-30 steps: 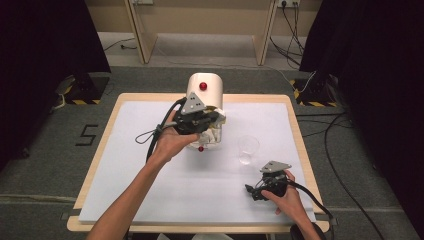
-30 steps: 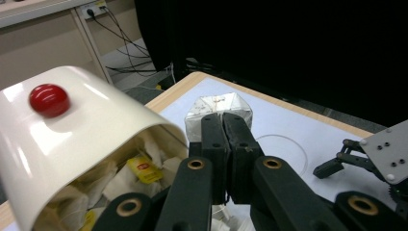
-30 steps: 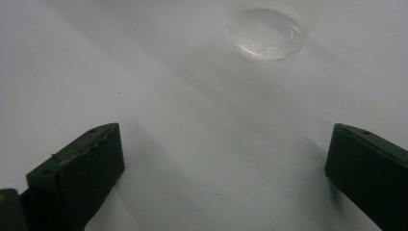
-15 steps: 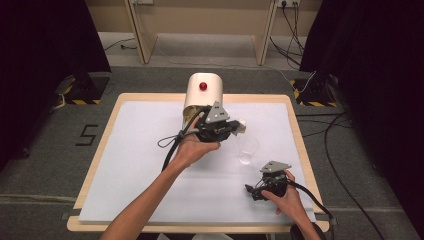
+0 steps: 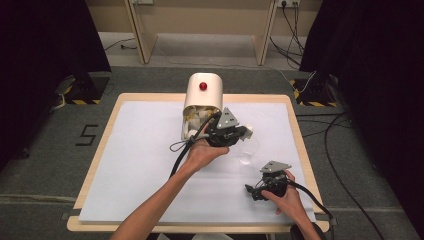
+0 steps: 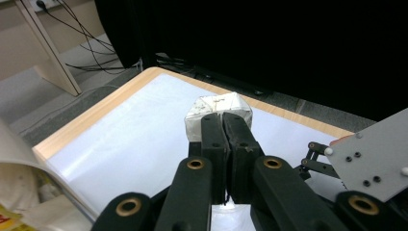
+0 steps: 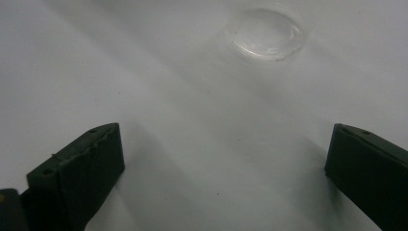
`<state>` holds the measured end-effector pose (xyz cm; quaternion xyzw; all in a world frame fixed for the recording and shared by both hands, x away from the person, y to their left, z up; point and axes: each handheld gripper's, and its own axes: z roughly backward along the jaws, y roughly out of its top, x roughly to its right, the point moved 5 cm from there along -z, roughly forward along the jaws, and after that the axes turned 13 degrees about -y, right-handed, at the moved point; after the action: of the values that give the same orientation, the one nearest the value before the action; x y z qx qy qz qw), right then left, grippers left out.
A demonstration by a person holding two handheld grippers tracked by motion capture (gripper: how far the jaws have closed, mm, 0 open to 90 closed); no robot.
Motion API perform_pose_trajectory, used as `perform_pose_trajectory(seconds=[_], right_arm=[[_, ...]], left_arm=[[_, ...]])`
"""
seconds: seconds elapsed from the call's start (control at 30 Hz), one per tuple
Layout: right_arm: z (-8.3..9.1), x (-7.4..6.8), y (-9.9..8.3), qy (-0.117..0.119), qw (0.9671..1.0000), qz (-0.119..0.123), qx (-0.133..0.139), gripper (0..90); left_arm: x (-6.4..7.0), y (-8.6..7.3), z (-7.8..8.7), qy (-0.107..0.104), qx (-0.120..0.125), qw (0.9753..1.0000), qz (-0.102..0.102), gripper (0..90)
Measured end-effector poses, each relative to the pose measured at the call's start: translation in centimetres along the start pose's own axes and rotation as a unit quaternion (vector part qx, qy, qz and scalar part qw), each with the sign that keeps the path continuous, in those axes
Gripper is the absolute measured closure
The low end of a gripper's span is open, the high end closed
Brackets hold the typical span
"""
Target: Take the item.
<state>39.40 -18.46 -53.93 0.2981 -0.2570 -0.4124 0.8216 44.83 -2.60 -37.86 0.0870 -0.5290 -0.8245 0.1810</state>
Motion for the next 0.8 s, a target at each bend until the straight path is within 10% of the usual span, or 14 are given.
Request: perform_pose_trajectory(seconds=[0.8], right_arm=[[0.0, 0.0, 0.0, 0.0, 1.0, -0.001, -0.001, 0.6]], left_arm=[[-0.1, -2.7, -3.9, 0.012, -0.037, 0.9992, 0.003, 86.7]])
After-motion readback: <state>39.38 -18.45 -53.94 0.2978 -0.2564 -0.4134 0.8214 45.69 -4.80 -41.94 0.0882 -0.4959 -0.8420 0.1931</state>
